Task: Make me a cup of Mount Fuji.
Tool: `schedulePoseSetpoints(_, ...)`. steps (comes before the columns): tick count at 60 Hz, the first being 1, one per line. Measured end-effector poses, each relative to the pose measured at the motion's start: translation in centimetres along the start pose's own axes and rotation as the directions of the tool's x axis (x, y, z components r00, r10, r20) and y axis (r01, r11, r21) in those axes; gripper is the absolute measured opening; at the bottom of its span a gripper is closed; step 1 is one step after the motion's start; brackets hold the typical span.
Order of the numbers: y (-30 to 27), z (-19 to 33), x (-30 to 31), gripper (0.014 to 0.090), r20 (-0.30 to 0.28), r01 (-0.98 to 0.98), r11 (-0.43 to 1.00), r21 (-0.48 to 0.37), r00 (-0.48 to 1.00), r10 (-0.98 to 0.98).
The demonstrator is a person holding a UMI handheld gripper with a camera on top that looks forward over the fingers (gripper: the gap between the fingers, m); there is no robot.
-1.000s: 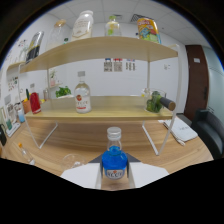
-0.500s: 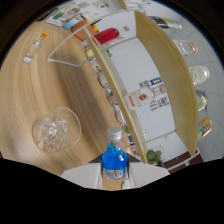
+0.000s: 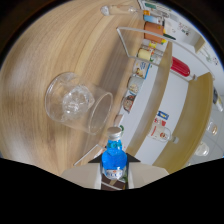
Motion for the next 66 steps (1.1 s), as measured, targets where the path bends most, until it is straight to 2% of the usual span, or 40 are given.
schedulePoseSetpoints(9,0.1,-0.9,0.2,0.036,0.009,-0.075,0.997,0.019,0.997,0.075)
schedulePoseSetpoints(18,0.7,-2.9,3.4,0.0361,0.013,-0.419,0.904,0.082,0.908,0.42)
schedulePoseSetpoints(20,1.2,-3.4,4.5,0.0362,0.013,-0.504,0.857,0.106,0.863,0.505)
schedulePoseSetpoints(23,1.4,-4.3,5.8,0.0362,0.048,-0.649,0.746,0.148,0.758,0.65)
schedulePoseSetpoints(30,2.6,-6.0,7.7,0.0363,0.173,-0.903,0.372,0.214,0.41,0.896)
schedulePoseSetpoints(37,5.7,-5.2,5.2,0.0362,0.238,-0.99,0.068,0.122,0.095,0.967)
schedulePoseSetpoints(45,8.8,-2.6,-1.2,0.0361,0.231,-0.985,-0.171,-0.034,-0.174,0.957)
schedulePoseSetpoints(53,10.6,0.1,-6.8,0.0361,0.173,-0.952,-0.273,-0.135,-0.294,0.94)
schedulePoseSetpoints(59,11.4,1.6,-9.6,0.0361,0.161,-0.938,-0.293,-0.186,-0.323,0.933)
schedulePoseSetpoints(66,11.3,2.9,-11.7,0.0362,0.177,-0.929,-0.284,-0.237,-0.328,0.928)
